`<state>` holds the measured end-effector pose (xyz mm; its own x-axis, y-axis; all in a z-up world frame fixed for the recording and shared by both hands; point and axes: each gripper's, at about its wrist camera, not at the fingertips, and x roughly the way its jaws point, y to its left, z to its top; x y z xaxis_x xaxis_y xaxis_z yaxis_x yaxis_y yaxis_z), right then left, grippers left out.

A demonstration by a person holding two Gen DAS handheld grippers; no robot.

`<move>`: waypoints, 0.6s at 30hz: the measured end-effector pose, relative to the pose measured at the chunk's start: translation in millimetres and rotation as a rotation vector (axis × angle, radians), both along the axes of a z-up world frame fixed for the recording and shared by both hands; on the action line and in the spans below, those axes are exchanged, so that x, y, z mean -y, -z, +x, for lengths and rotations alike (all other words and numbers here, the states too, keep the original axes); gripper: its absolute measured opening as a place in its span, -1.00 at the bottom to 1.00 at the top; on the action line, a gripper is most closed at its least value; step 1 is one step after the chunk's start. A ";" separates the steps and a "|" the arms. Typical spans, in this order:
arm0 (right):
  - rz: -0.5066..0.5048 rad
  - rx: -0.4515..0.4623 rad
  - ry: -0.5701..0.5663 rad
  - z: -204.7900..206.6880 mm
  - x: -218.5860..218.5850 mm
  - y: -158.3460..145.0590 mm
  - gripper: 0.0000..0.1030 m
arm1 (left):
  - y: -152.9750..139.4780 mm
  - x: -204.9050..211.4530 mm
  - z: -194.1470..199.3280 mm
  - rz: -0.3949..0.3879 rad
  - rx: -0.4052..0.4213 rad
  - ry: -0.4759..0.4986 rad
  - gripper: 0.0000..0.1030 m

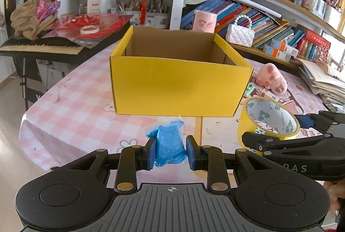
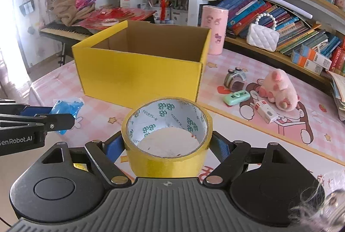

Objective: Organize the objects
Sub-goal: 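Carry the blue bag in the left tool while the right tool carries the tape to the box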

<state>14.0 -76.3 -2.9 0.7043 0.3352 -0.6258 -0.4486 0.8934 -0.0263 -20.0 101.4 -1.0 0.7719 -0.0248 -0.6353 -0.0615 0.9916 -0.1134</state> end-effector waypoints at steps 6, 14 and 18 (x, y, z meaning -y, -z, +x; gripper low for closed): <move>-0.003 -0.002 -0.004 -3.7 -10.7 2.1 0.58 | -0.8 -6.3 -1.1 0.008 0.008 0.019 -0.48; 0.013 0.015 0.003 -5.5 -20.7 -0.7 0.58 | -4.5 -18.2 -3.2 0.022 0.028 0.031 -0.48; 0.015 0.022 0.003 -8.8 -28.6 -1.2 0.58 | -5.6 -24.1 -6.2 0.029 0.037 0.037 -0.48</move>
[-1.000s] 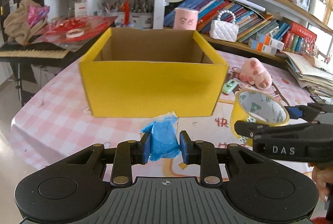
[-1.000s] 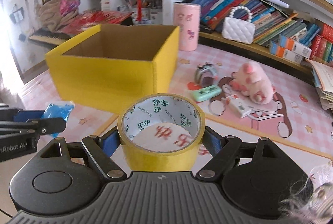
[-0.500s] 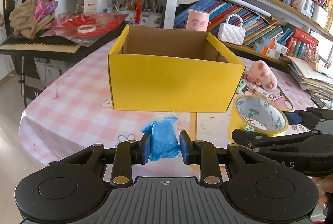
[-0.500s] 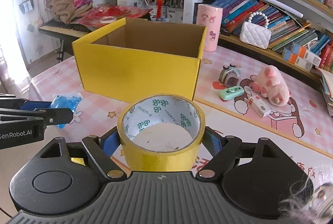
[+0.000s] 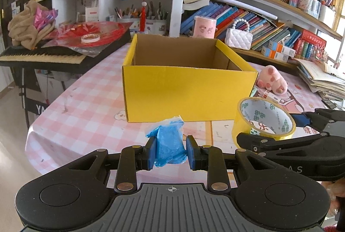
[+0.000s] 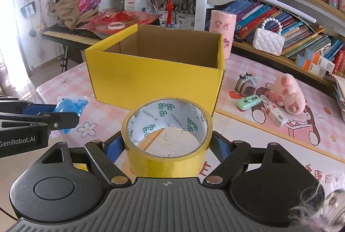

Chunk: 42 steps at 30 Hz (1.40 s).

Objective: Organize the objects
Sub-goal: 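Carry the blue bag in the left tool while the right tool carries the tape to the box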

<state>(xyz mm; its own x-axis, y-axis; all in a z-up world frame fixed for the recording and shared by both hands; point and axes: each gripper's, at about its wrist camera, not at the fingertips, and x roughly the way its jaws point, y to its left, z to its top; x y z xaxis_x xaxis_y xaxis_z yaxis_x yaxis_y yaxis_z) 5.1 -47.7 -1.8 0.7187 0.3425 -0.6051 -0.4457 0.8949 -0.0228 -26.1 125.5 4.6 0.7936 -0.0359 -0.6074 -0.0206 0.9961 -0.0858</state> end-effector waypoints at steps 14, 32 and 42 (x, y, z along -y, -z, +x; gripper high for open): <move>0.053 0.087 0.031 1.9 -15.0 -24.7 0.58 | -24.6 -25.0 2.0 -0.031 0.104 -0.024 -0.48; 0.196 0.247 0.083 113.5 -2.7 -84.6 0.58 | -57.8 1.3 92.7 0.040 0.224 -0.056 -0.48; 0.213 0.185 0.021 170.8 -6.4 -67.2 0.59 | -32.3 28.0 142.9 0.108 0.129 -0.040 -0.48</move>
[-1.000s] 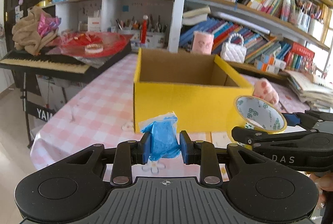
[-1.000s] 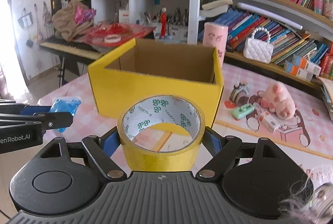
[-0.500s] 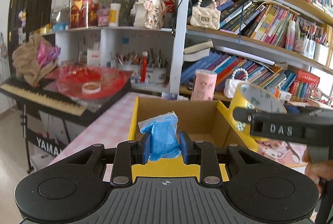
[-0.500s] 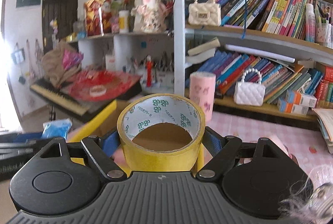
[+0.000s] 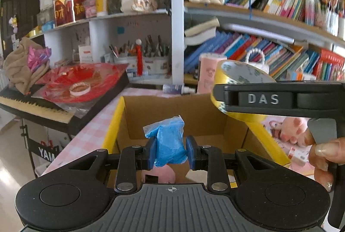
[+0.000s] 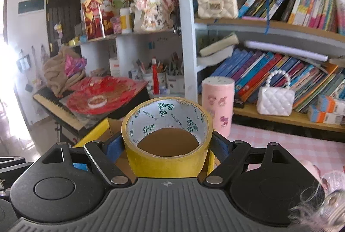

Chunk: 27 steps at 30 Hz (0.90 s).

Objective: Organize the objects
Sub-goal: 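Carry the blue bag in the left tool while the right tool carries the tape to the box, then open the left tool to drop the bag into the box while the right tool releases the tape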

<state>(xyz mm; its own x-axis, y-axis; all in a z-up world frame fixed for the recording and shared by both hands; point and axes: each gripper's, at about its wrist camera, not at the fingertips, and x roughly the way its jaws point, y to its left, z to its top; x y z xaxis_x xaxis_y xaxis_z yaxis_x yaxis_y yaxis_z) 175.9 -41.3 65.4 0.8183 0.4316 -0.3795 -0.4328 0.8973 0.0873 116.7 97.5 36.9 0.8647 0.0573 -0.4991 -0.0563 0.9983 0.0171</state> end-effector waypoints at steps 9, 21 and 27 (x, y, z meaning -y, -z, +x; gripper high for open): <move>-0.073 -0.112 -0.072 30.9 -13.9 31.8 0.59 | 24.4 9.2 23.5 0.048 -0.106 -0.019 -0.47; -0.201 -0.185 -0.129 38.2 -28.5 51.1 0.59 | 33.6 2.7 29.8 0.010 -0.131 -0.052 -0.43; -0.215 -0.188 -0.137 38.2 -30.3 51.8 0.59 | 32.3 0.8 26.7 0.014 -0.120 -0.061 -0.25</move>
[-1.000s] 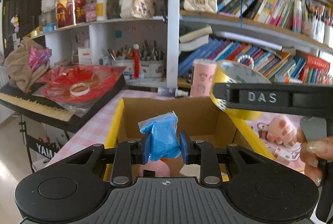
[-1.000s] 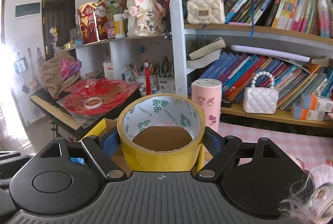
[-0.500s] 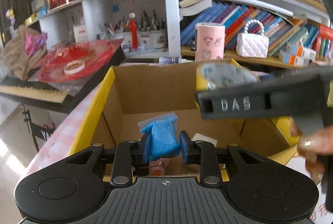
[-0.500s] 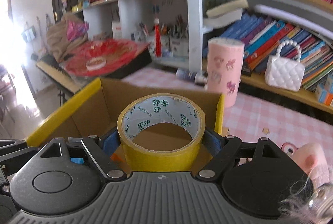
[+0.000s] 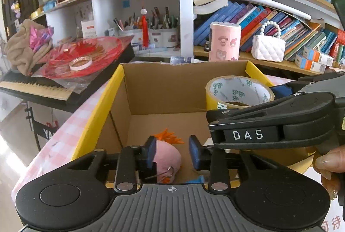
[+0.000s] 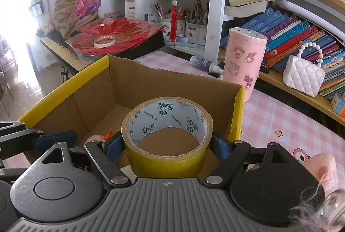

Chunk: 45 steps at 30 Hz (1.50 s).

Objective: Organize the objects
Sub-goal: 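Open the left tool to drop the bag into the box while the right tool releases the tape, then withdraw both tools from the box toward the pink pig and remaining items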

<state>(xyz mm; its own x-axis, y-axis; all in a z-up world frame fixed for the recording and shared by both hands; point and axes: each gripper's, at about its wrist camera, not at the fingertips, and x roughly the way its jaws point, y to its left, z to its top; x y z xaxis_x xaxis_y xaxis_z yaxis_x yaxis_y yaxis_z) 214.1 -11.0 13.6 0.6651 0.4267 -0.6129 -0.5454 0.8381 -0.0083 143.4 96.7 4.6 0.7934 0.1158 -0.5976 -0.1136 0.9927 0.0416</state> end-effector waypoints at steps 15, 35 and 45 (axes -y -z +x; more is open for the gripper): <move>-0.007 0.014 0.021 -0.1 -1.7 -1.2 0.78 | -17.0 -9.0 -36.9 -0.004 0.102 -0.062 0.54; 0.124 0.168 0.180 -78.4 38.1 -34.9 0.78 | -39.1 -32.7 -96.6 -0.043 0.203 -0.166 0.73; 0.042 0.141 0.143 -126.5 28.5 -19.6 0.78 | -27.2 -40.3 -114.1 -0.110 0.153 -0.192 0.74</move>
<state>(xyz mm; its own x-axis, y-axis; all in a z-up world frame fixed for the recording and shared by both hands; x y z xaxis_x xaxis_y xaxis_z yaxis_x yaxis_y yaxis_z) 87.6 -39.5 33.2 0.7989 0.3447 -0.4929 -0.4166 0.9082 -0.0400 29.4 136.9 31.8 0.8454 0.2141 -0.4894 -0.2969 0.9499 -0.0973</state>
